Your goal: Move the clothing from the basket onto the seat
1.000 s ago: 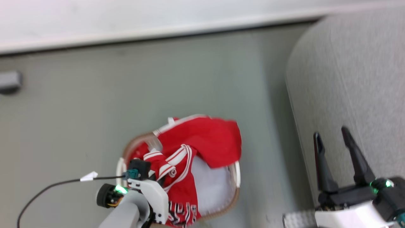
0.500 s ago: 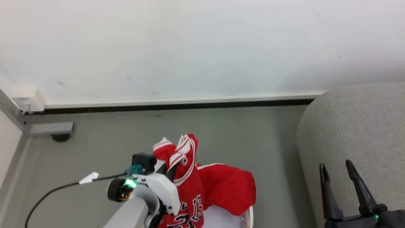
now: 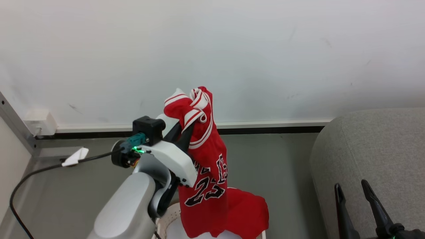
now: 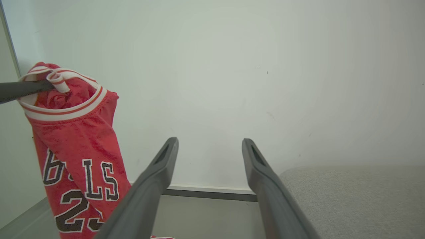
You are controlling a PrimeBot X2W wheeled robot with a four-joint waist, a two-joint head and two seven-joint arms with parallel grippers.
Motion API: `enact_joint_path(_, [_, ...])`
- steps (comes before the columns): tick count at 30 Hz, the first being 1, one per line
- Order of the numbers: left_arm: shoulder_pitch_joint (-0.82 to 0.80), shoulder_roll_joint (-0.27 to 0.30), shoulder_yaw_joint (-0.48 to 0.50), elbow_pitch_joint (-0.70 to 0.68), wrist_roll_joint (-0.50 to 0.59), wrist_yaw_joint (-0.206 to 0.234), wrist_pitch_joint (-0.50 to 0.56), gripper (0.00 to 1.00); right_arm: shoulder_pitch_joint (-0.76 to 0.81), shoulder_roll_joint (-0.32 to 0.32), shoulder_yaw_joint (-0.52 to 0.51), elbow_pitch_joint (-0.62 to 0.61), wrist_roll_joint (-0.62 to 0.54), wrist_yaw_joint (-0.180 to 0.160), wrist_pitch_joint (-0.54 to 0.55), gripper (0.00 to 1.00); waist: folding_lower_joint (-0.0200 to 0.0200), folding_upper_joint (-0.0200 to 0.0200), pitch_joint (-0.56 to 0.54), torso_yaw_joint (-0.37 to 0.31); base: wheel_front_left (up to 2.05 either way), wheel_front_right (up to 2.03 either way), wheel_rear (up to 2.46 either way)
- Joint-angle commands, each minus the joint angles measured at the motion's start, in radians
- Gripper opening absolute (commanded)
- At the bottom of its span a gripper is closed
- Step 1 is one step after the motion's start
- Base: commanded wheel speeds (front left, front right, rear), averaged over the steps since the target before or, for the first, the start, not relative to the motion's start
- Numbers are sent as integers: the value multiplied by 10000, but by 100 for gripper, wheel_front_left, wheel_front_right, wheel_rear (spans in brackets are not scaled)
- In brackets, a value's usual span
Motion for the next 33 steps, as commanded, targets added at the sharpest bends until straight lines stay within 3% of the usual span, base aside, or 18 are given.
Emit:
enact_joint_path(1, [7, 117, 61, -365, 20, 80, 132, 0, 164, -28, -22, 26, -63, -21, 7, 100, 2, 0, -57, -8, 0, 0, 0])
enact_joint_path(7, [-170, 448, 283, -2131, -126, 397, 948, 0, 148, -26, 54, 41, -89, -21, 7, 100, 2, 0, -129, -84, 0, 0, 0])
enact_joint_path(14, [-146, 605, 210, -3227, -153, 593, 1584, 0, -98, -25, 584, -121, -289, -21, 7, 100, 2, 0, -133, -78, 0, 0, 0])
enact_joint_path(23, [28, 476, -7, -3700, -273, 681, 1874, 0, -1076, -351, 2693, 108, -826, -23, 7, 100, 2, 0, -130, 17, 0, 0, 0])
enact_joint_path(33, [-192, 169, -519, -3675, -253, 533, 2026, 0, -3362, -245, 4542, 2056, -1052, -23, 7, 100, 2, 0, -60, 217, 0, 0, 0])
